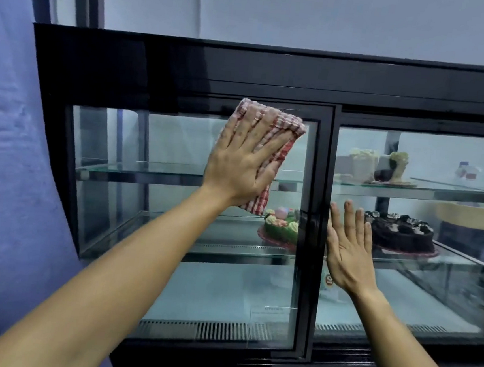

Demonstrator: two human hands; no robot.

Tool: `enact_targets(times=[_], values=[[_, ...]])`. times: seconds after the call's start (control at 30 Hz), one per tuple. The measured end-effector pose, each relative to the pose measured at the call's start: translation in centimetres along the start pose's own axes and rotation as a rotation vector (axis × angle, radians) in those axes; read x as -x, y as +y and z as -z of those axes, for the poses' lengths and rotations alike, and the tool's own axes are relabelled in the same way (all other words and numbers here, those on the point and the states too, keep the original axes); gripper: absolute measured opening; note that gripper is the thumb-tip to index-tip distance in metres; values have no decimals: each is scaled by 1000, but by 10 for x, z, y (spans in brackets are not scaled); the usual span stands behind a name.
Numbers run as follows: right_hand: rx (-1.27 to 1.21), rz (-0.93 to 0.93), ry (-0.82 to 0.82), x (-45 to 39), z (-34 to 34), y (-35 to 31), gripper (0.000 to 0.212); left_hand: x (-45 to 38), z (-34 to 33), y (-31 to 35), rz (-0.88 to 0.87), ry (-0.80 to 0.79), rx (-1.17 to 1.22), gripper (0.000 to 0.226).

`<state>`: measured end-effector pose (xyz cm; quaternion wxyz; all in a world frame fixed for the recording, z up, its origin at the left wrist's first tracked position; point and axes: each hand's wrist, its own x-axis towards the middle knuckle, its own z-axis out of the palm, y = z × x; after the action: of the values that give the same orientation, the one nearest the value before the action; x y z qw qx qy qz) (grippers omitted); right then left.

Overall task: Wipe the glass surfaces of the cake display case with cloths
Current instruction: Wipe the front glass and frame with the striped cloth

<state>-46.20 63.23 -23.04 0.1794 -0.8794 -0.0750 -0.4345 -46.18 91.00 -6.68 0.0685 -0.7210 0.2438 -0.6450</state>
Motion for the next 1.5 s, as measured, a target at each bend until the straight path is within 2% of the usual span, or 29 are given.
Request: enact_targets(times=[0.1, 0.17, 0.23, 0.3, 0.4, 0.43, 0.53, 0.67, 0.77, 0.83, 0.93, 1.0, 1.13, 1.23, 1.3, 1.4, 1.5], values=[[-47, -40, 9, 3, 5, -11, 59, 37, 4, 3, 178, -18, 8, 60], [-113, -98, 103, 2, 7, -30, 60, 62, 7, 6, 260, -27, 18, 62], [-202, -135, 233, 3, 6, -55, 59, 100, 7, 10, 272, -38, 49, 62], [-213, -65, 303, 4, 1, -86, 62, 145, 5, 10, 251, -52, 54, 62], [-20, 124, 292, 4, -24, -123, 69, 214, 5, -1, 212, -72, 26, 64], [14, 125, 291, 3, -32, -130, 71, 234, 5, -9, 200, -74, 12, 64], [53, 51, 345, 1, -45, -138, 74, 283, 12, -48, 195, -67, 4, 63], [78, 45, 334, 1, -43, -139, 72, 339, 34, -124, 271, -90, -11, 69], [91, 36, 351, -2, -44, -142, 72, 368, 46, -169, 180, -120, -34, 73], [96, 26, 371, -2, -47, -144, 72, 383, 49, -167, 254, -135, -38, 74], [86, 12, 383, -2, -48, -147, 73, 402, 39, -118, 428, -195, -24, 74], [82, 15, 384, -2, -47, -147, 74, 411, 26, -71, 352, -247, 13, 71], [68, 27, 376, -1, -47, -143, 73, 411, 7, 8, 53, -315, 93, 69], [78, 35, 385, 0, -46, -141, 71, 413, 9, -6, -62, -277, 100, 62], [81, 37, 418, -2, -47, -142, 71, 428, 17, -47, 32, -228, 48, 65], [99, 26, 470, -2, -51, -145, 73, 456, 35, -98, 333, -209, -14, 77], [118, 19, 489, -2, -52, -145, 72, 463, 34, -81, 630, -206, 50, 72]])
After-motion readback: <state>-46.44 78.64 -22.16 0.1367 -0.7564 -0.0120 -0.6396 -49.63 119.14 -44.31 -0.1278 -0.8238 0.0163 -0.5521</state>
